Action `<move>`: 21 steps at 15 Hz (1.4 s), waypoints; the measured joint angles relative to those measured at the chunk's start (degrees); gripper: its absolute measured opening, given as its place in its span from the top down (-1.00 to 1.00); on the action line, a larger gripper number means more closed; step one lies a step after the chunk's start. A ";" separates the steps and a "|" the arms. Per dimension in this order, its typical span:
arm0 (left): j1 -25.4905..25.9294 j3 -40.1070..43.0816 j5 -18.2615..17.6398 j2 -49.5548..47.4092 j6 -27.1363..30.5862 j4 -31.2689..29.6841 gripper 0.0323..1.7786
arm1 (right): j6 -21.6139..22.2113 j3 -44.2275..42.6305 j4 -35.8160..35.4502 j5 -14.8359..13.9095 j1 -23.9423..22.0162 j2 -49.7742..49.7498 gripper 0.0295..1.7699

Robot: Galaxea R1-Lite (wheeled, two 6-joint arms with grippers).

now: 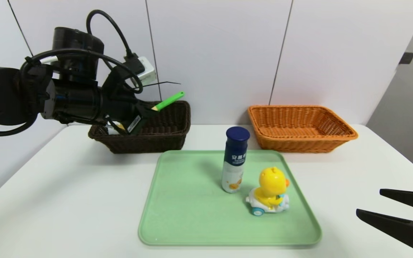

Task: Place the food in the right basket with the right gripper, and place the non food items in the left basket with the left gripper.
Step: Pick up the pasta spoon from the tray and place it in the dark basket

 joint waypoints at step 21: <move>4.88 0.11 7.50 14.09 17.60 -21.64 0.88 | 0.02 0.78 -0.02 -0.09 -0.11 0.28 -0.92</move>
